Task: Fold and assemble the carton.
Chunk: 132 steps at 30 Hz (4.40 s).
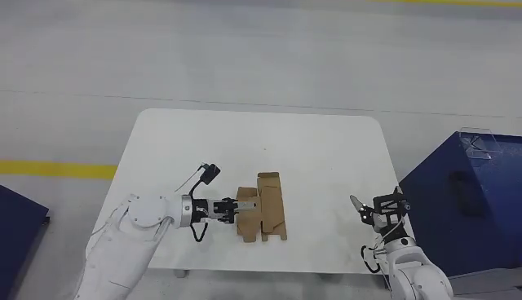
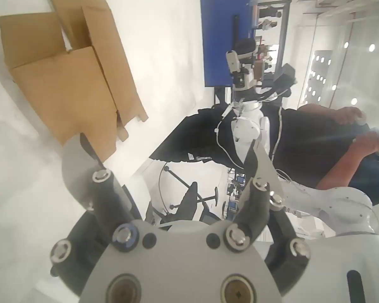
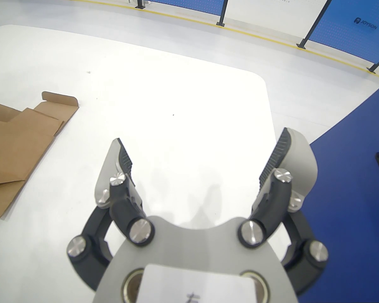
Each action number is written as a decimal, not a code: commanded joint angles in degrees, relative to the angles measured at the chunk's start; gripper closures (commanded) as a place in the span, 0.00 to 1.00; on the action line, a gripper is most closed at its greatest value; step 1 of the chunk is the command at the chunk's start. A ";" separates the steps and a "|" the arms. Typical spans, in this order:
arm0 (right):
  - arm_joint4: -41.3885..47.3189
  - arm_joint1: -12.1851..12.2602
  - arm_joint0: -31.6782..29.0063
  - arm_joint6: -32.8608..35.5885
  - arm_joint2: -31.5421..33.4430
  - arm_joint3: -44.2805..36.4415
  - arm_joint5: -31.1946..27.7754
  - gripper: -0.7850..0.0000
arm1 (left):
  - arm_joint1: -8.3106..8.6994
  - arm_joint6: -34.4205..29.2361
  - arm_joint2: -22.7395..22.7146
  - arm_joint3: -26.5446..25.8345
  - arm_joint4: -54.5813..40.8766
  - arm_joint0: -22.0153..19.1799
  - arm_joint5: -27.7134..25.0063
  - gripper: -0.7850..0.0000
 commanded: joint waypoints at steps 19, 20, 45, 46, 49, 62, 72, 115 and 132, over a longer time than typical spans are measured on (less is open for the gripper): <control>0.00 0.00 0.00 0.00 0.00 0.00 0.00 0.00 | 0.27 4.37 2.19 11.15 5.39 -3.87 -2.35 0.51; 0.00 0.00 0.00 0.00 0.00 0.00 0.00 0.00 | 0.21 4.28 2.51 11.49 5.26 -3.86 -2.24 0.49; 0.00 0.00 0.00 0.00 0.00 0.00 0.00 0.00 | -4.21 0.71 11.25 30.07 -5.91 -12.82 -10.88 1.00; 0.00 0.00 0.00 0.00 0.00 0.00 0.00 0.00 | -4.29 -1.47 10.88 30.53 -8.42 -12.95 -11.69 1.00; 0.00 0.00 0.00 0.00 0.00 0.00 0.00 0.00 | -4.03 -5.71 9.26 30.79 -12.79 -13.43 -14.54 1.00; 38.62 0.50 1.08 21.79 6.05 -4.11 -18.58 0.00 | 1.03 -10.21 -1.31 7.48 -12.34 -2.82 -11.80 1.00; 95.41 1.82 20.02 72.95 1.96 13.78 -8.39 0.00 | 2.10 -10.52 -2.72 0.59 -14.60 1.30 -9.92 1.00; 105.08 3.60 25.12 82.95 -4.17 22.98 -13.72 1.00 | 4.32 -10.00 -5.83 4.14 -20.53 2.49 -9.75 0.00; 109.65 3.92 24.94 79.19 0.11 17.68 -16.29 1.00 | 5.62 -7.34 -10.27 2.89 -19.42 5.05 -9.97 0.00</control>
